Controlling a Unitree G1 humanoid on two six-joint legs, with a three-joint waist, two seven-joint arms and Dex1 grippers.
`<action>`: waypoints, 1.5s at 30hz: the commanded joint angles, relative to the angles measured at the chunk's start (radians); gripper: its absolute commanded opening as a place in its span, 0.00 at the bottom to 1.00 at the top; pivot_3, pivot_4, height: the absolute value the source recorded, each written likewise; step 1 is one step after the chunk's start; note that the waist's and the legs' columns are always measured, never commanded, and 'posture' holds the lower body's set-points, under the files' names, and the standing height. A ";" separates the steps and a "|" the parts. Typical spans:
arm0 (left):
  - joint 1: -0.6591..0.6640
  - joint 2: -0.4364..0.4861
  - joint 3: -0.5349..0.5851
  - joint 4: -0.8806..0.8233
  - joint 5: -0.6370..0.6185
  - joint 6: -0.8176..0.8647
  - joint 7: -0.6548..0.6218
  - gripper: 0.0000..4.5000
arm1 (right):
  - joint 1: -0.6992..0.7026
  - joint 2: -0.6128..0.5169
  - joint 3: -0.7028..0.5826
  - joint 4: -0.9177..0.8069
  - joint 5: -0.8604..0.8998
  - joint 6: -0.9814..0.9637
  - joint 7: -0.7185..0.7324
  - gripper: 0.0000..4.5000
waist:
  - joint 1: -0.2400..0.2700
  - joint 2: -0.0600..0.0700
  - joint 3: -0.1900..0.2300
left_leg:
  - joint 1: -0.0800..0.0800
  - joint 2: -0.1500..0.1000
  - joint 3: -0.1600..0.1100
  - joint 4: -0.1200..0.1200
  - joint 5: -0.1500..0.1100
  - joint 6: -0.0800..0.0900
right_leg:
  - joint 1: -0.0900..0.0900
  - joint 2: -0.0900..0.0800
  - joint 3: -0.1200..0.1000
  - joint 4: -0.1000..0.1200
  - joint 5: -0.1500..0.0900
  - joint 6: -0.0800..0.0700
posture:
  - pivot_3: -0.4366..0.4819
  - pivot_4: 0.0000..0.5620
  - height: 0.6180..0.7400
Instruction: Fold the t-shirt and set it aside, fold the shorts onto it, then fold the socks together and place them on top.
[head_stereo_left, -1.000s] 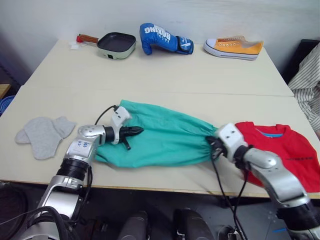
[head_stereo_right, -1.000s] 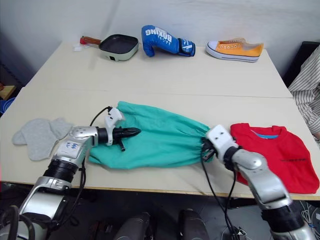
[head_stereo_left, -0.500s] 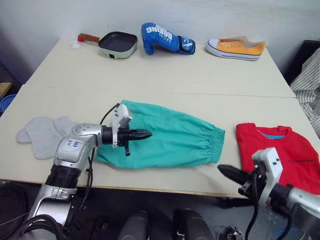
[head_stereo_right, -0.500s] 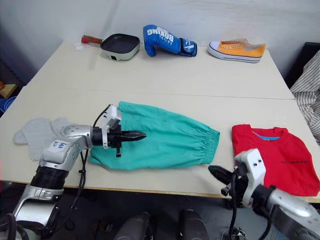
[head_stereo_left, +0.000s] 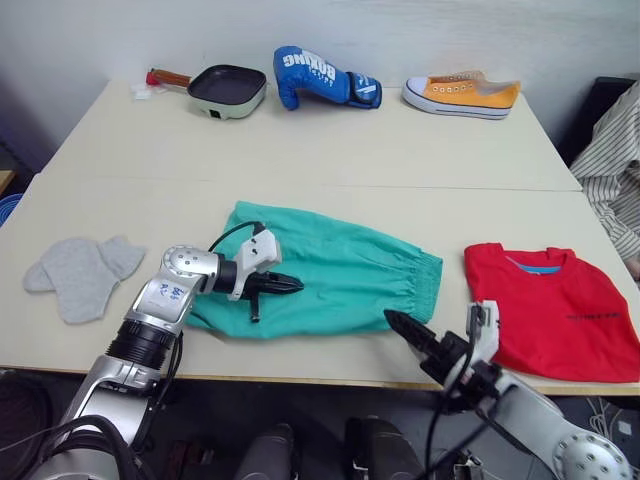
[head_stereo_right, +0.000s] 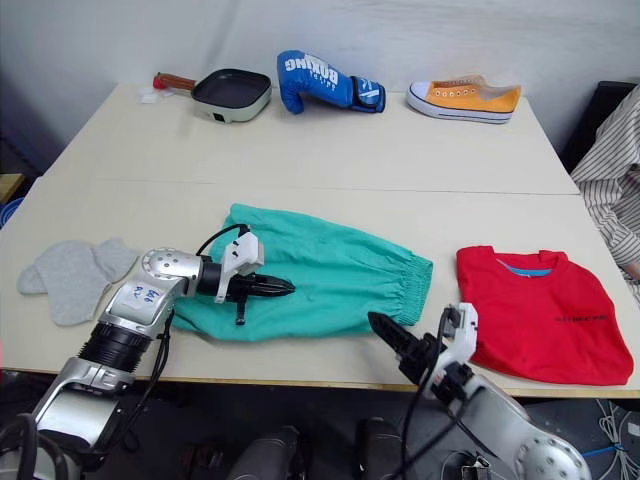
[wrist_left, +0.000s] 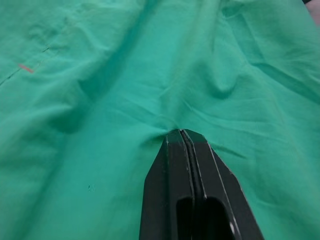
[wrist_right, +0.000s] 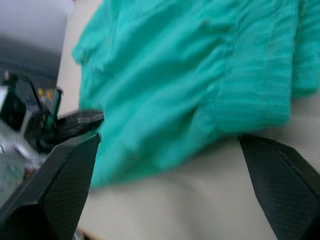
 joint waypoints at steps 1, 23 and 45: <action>-0.010 -0.006 0.009 0.008 0.010 -0.020 0.002 0.00 | -0.056 0.031 -0.007 0.110 -0.036 -0.071 -0.066 0.99 | 0.000 0.000 0.000 | 0.000 0.000 0.000 0.000 0.000 0.000 | 0.000 0.000 0.000 0.000 0.000 0.000 | 0.48 0.27 1.00; -0.051 -0.160 0.050 0.238 0.098 -0.022 0.267 0.00 | -0.555 -0.204 0.292 0.018 -0.576 -0.143 0.550 0.00 | 0.010 0.002 -0.001 | -0.002 -0.002 -0.002 0.000 0.001 0.001 | 0.000 0.000 0.002 -0.001 0.001 0.002 | 0.48 0.27 1.00; -0.069 -0.119 0.068 0.180 0.081 -0.033 0.250 0.00 | -0.189 -0.022 -0.100 0.082 -0.200 0.001 0.012 0.99 | 0.002 0.001 -0.002 | -0.002 -0.002 -0.003 -0.002 0.003 0.000 | 0.000 0.000 0.003 -0.002 0.001 0.002 | 0.48 0.27 1.00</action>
